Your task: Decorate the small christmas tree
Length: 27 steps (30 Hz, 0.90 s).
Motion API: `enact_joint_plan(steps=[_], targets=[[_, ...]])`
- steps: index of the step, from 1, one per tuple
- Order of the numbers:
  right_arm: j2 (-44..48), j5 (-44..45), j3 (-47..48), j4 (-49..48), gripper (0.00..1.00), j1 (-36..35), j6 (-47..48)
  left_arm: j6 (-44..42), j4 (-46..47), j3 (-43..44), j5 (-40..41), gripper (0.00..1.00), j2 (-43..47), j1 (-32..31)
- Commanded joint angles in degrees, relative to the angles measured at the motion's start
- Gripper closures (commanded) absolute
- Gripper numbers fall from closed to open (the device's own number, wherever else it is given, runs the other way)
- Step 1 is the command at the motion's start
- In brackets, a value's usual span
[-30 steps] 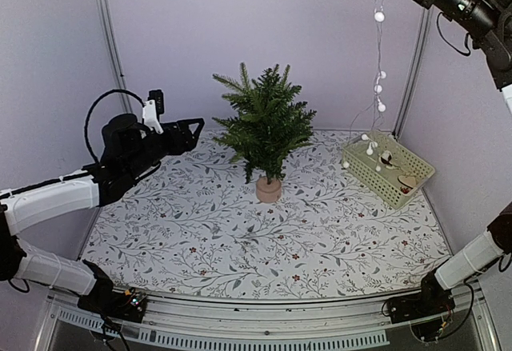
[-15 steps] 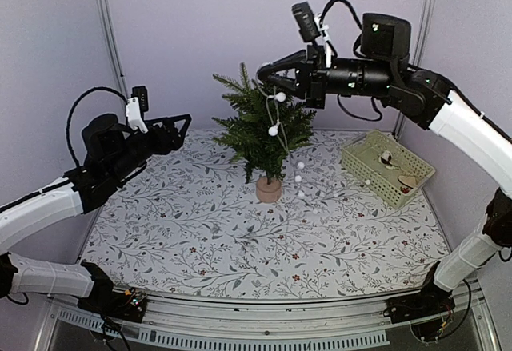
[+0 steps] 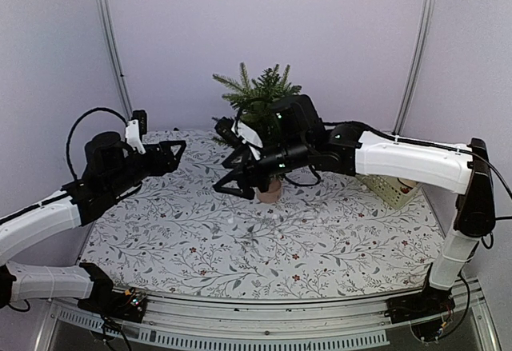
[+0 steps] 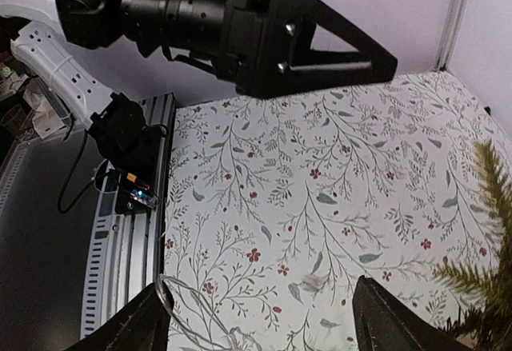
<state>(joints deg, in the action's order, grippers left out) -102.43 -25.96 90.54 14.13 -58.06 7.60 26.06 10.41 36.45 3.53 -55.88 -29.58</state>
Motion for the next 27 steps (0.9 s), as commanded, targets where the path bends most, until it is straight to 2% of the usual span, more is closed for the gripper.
enact_joint_plan(steps=[1,4,7,11,16,20,25,27], targets=[[10.3,4.0,-8.4,-0.7,0.16,0.9,0.5,-4.3,0.6,-1.3,-6.9,0.16,-0.5,-0.1],[15.6,1.7,-14.9,-1.1,0.12,5.1,-1.2,-6.8,1.6,-1.2,-9.1,0.16,-2.3,-2.2],[20.6,-0.5,-20.8,-1.7,0.02,9.1,-2.8,-8.3,3.7,-1.4,-10.6,0.16,-4.1,-4.5],[23.6,-0.8,-23.7,0.4,0.01,12.7,-1.9,-12.6,5.5,-0.3,-11.4,0.17,-7.2,-9.3],[30.3,-4.6,-29.7,-3.2,0.05,22.9,-6.5,-19.5,5.9,4.1,-10.1,0.21,-17.3,-20.3],[32.8,-6.5,-32.7,-4.1,0.11,32.3,-12.6,-22.8,2.3,13.9,-6.3,0.34,-32.2,-28.5],[32.3,-3.6,-34.5,-3.4,0.25,37.1,-16.0,-22.6,-3.4,28.0,-2.3,0.47,-49.4,-31.8],[31.1,-2.0,-35.0,-3.0,0.29,37.4,-16.2,-23.0,-4.2,31.1,-1.5,0.5,-52.6,-32.5]])
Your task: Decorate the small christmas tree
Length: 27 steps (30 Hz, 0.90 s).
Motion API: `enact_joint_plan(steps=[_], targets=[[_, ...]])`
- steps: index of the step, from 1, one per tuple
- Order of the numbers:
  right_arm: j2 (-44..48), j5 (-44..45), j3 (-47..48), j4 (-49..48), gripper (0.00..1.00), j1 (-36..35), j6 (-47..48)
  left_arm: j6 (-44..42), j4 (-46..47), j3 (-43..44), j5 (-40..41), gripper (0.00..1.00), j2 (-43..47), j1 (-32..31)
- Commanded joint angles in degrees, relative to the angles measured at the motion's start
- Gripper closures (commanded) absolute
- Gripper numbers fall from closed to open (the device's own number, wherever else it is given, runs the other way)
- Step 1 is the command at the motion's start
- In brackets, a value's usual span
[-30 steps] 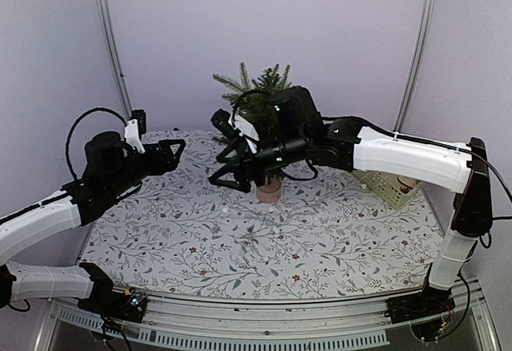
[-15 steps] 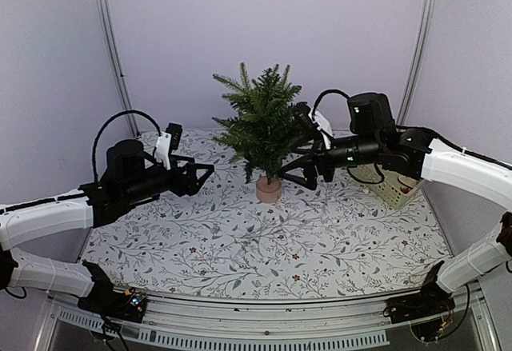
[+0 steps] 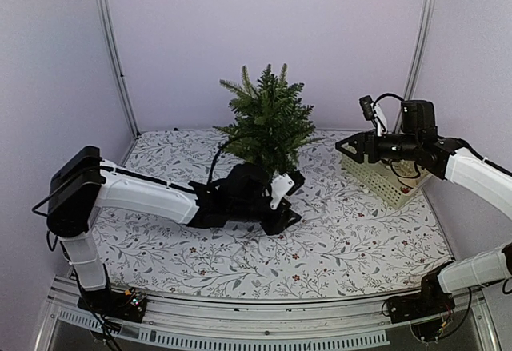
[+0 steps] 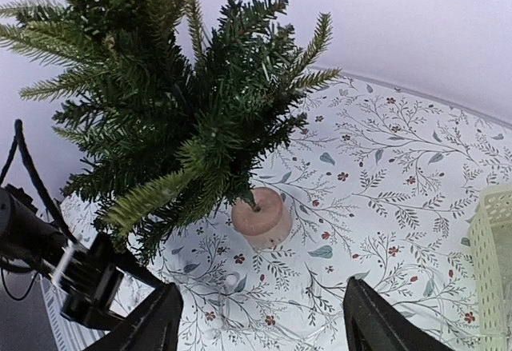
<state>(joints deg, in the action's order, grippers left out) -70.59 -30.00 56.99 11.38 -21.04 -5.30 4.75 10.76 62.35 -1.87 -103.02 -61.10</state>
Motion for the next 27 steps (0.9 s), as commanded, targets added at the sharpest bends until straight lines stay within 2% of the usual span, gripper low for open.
enact_joint_plan(steps=[1,17,21,24,27], targets=[[-1.2,2.3,-1.8,-0.2,0.3,0.4,-3.3,-2.1,-4.8,6.2,4.9,0.51,-6.5,-1.4],[-8.4,6.6,-3.9,-2.5,0.4,0.5,-3.5,-2.0,-10.6,12.5,6.1,0.62,-18.0,-1.5],[-10.3,8.5,-3.3,-2.6,0.41,0.6,-4.0,-1.8,-16.1,15.0,5.8,0.65,-20.7,-1.6],[-11.8,9.4,-3.1,-2.2,0.41,1.8,-4.4,-0.8,-18.9,13.5,5.8,0.7,-20.4,-1.6],[-12.6,10.2,-3.4,-2.2,0.41,3.4,-4.8,0.4,-19.6,8.4,5.3,0.76,-17.1,-1.6]])
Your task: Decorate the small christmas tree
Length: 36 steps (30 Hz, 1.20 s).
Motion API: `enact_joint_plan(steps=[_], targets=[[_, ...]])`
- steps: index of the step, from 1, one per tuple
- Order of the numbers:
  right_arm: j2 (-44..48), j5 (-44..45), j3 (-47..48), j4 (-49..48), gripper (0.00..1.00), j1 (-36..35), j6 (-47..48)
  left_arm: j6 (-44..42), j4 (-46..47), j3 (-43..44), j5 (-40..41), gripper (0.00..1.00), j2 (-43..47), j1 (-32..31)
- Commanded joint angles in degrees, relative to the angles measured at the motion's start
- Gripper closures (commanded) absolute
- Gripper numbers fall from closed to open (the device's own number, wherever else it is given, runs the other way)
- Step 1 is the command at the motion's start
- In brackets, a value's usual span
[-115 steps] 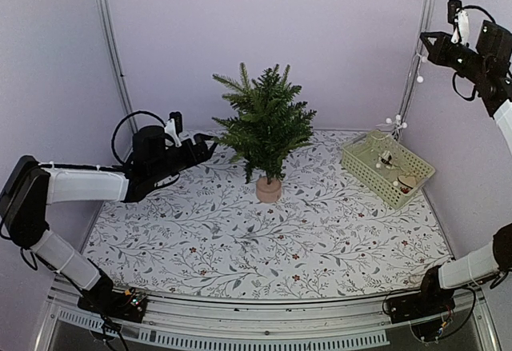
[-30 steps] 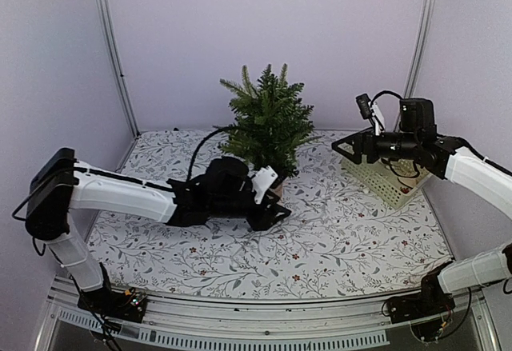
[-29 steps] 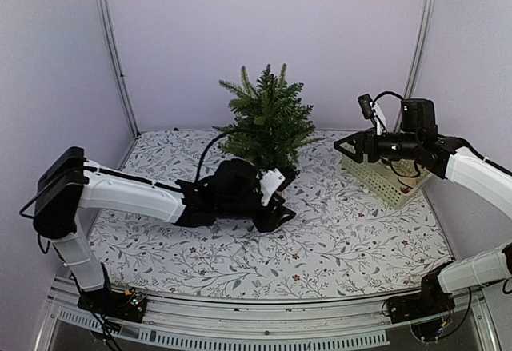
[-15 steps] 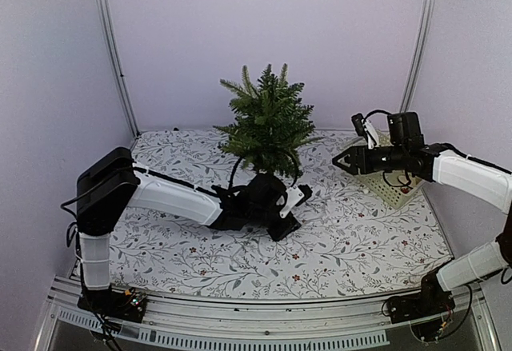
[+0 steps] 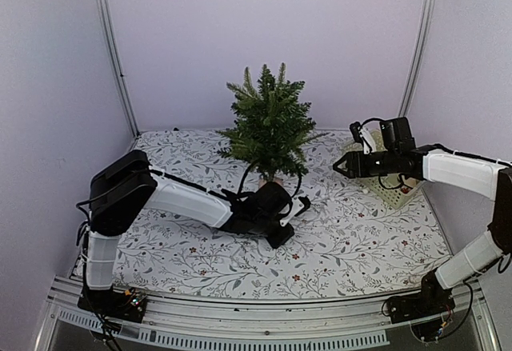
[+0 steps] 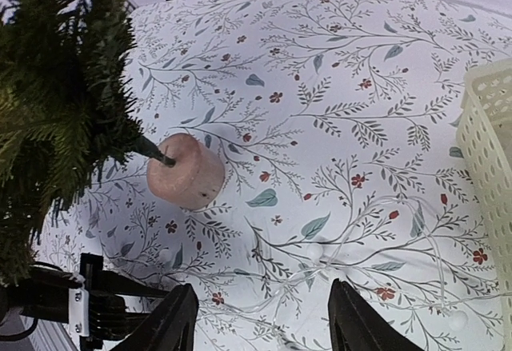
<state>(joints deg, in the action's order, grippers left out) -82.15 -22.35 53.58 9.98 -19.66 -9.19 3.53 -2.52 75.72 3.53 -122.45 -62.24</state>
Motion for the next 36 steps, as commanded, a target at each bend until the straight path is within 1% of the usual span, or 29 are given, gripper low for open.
enact_joint_plan(steps=[1,4,8,13,16,19,20,23,24,25,26,29,31,32,35,36], targets=[[-1.1,2.8,-0.2,-0.8,0.4,2.8,-1.0,2.0,-6.5,-6.9,-0.1,0.78,3.7,-0.4],[-1.3,3.3,-0.6,-0.8,0.39,5.4,-1.3,3.6,-7.3,-12.4,0.4,0.86,7.0,-0.4],[-1.5,4.0,-1.2,-1.0,0.37,8.8,-2.3,6.0,-8.4,-18.7,1.8,0.93,10.1,-0.3],[-1.9,6.3,-2.1,-0.9,0.37,11.1,-3.1,8.4,-8.9,-23.7,3.8,0.97,13.4,0.1],[-2.3,7.6,-2.3,-0.8,0.41,12.1,-3.9,8.9,-8.8,-24.7,4.7,0.98,15.2,0.1],[-3.1,8.8,-2.2,-1.2,0.41,13.5,-5.2,8.7,-8.3,-25.3,5.4,0.99,16.5,0.1],[-3.3,8.4,-2.3,-1.7,0.38,14.2,-5.7,8.7,-8.4,-25.2,5.8,0.99,16.6,0.0],[-3.1,6.2,-2.5,-3.0,0.27,14.7,-6.9,8.3,-8.1,-25.2,6.9,1.0,17.1,0.1],[-2.9,5.0,-2.6,-3.3,0.26,14.7,-6.6,8.1,-7.6,-25.5,7.2,1.0,17.5,0.2],[-2.6,3.7,-2.6,-3.4,0.27,14.7,-6.2,8.0,-7.3,-25.7,7.2,1.0,17.6,0.3],[-2.2,2.8,-2.6,-3.4,0.31,14.7,-5.7,8.0,-7.2,-25.7,7.2,1.0,17.6,0.3],[-1.2,0.9,-2.7,-2.3,0.5,14.7,-5.7,8.1,-7.1,-25.4,7.1,1.0,17.5,0.5],[-0.7,-1.2,-4.2,-3.3,0.56,14.3,-9.0,8.2,-6.9,-25.4,7.1,1.0,17.4,0.5],[-0.3,-1.7,-5.2,-4.1,0.56,13.7,-10.3,8.2,-6.6,-25.4,7.0,1.0,17.3,0.5],[0.8,-0.9,-8.8,-7.6,0.5,11.8,-15.5,8.2,-6.4,-25.0,7.0,1.0,17.0,0.5],[0.8,-1.1,-9.8,-9.0,0.49,11.7,-17.1,8.2,-6.4,-24.9,6.9,1.0,16.9,0.5]])
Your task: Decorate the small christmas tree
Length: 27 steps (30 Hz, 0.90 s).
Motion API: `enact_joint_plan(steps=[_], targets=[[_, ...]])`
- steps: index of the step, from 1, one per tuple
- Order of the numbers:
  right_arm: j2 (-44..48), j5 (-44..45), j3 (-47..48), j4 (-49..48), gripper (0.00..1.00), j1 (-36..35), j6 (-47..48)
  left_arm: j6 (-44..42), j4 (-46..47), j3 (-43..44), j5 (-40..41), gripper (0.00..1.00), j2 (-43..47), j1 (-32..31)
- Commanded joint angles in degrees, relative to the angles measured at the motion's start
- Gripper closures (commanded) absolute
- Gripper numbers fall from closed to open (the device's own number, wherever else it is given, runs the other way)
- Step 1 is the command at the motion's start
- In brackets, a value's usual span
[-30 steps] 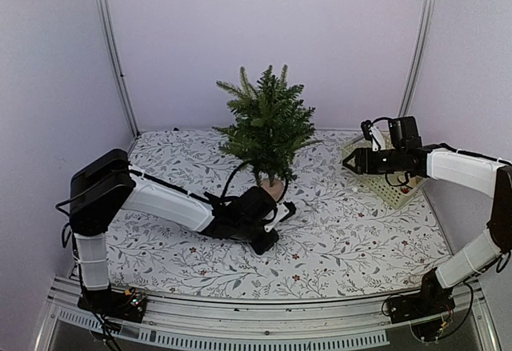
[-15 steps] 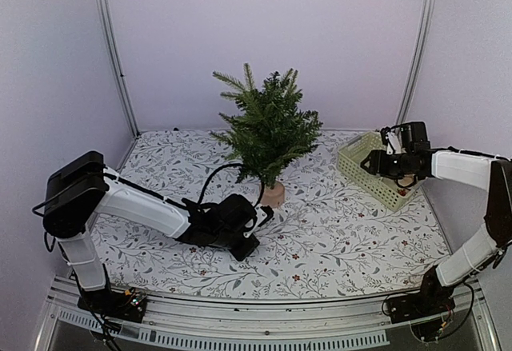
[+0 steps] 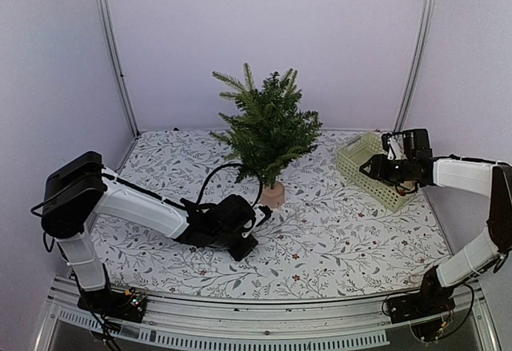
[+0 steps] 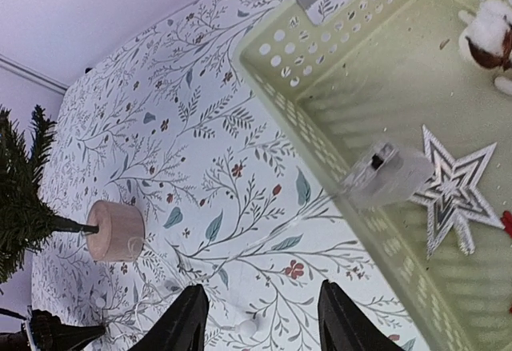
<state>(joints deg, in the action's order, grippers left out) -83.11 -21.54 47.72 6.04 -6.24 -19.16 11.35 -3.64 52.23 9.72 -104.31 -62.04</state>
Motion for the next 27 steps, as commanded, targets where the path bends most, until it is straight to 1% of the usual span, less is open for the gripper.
enact_joint_plan(steps=[1,6,16,18,20,23,25,27], targets=[[1.5,-2.1,-4.8,-6.8,0.49,-2.0,-8.2,0.4,-5.2,-1.4,0.7,1.0,-1.2,0.3],[-2.1,-2.5,-5.4,-11.4,0.41,-3.5,-12.0,0.2,-5.1,-1.5,1.1,1.0,-0.6,0.2],[-10.9,-2.2,-1.9,-19.0,0.44,-3.6,-16.5,0.3,-4.6,-1.2,1.6,1.0,0.2,0.0],[-12.0,-2.5,-1.6,-20.6,0.49,-3.7,-17.4,0.1,-4.3,-1.3,1.8,1.0,0.3,0.0],[-12.5,-3.4,-1.1,-21.7,0.58,-3.7,-18.1,-0.1,-4.0,-1.5,2.2,1.0,0.6,-0.1],[-11.5,-4.3,-0.6,-23.0,0.8,-3.7,-18.1,-0.4,-2.8,-2.2,2.4,1.0,1.5,-0.1],[-9.4,-3.9,-0.6,-23.4,0.98,-3.8,-17.8,-0.7,-1.4,-3.0,2.6,1.0,2.4,-0.1],[-6.7,-3.6,-0.8,-23.6,1.0,-3.8,-17.2,-0.8,-0.1,-3.7,3.0,1.0,3.5,-0.1]])
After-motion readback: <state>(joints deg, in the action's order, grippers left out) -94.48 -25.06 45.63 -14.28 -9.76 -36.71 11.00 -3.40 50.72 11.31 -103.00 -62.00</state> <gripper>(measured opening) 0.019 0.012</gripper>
